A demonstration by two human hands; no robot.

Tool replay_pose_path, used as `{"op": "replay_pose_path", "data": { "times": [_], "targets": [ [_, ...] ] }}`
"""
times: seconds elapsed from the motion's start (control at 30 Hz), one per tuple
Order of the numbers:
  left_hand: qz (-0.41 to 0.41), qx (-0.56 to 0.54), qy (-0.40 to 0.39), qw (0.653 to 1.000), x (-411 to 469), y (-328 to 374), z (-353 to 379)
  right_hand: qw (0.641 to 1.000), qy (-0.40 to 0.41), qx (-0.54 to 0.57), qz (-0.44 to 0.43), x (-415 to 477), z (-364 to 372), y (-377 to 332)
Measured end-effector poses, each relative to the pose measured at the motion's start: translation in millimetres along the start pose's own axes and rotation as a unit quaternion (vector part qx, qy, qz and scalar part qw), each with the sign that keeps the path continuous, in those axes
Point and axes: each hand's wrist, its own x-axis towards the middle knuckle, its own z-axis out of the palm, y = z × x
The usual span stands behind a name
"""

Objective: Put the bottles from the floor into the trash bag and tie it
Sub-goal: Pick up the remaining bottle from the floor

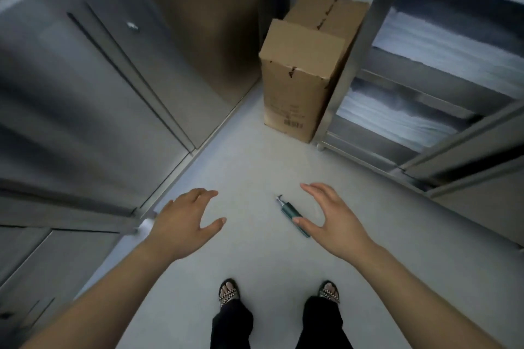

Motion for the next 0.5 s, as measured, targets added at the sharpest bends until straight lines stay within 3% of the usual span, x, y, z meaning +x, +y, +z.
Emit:
{"op": "replay_pose_path", "data": {
  "times": [0.2,0.5],
  "targets": [
    [-0.050,-0.074,-0.014,0.996,105,-11,131,0.998,-0.053,-0.027,0.009,102,81,140],
    [-0.030,-0.055,-0.018,0.998,300,-65,424,0.999,-0.016,-0.016,0.049,211,324,352]
  ]
}}
